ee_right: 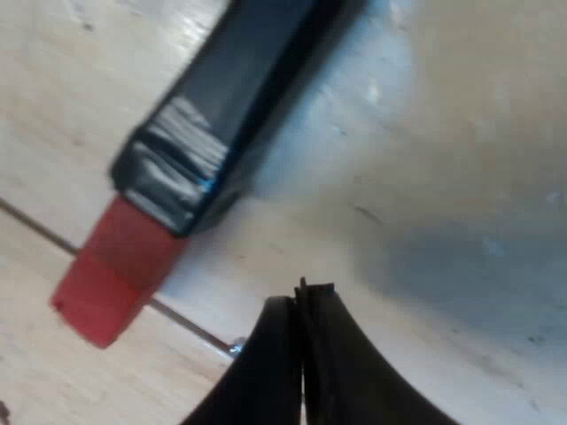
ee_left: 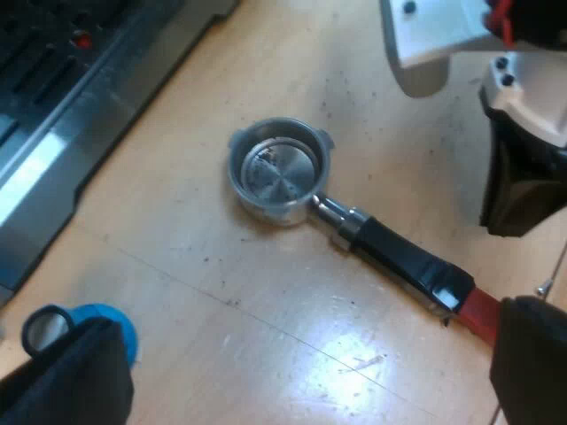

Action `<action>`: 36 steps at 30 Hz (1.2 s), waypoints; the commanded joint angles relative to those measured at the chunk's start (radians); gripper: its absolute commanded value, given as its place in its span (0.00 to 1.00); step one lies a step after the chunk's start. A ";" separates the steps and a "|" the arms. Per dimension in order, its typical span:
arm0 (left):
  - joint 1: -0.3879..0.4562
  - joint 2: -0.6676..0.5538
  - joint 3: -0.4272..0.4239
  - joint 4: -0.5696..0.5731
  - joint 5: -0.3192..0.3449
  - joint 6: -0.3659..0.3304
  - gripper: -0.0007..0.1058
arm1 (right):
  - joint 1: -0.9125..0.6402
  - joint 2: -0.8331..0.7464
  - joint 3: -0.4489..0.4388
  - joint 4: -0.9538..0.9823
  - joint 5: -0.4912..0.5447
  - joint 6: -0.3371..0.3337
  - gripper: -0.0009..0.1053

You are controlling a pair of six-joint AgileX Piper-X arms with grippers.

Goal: Put the handle in the coffee machine

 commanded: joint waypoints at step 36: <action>0.043 -0.008 0.090 -0.045 0.023 0.040 0.79 | -0.085 -0.107 -0.145 0.170 0.142 0.028 0.06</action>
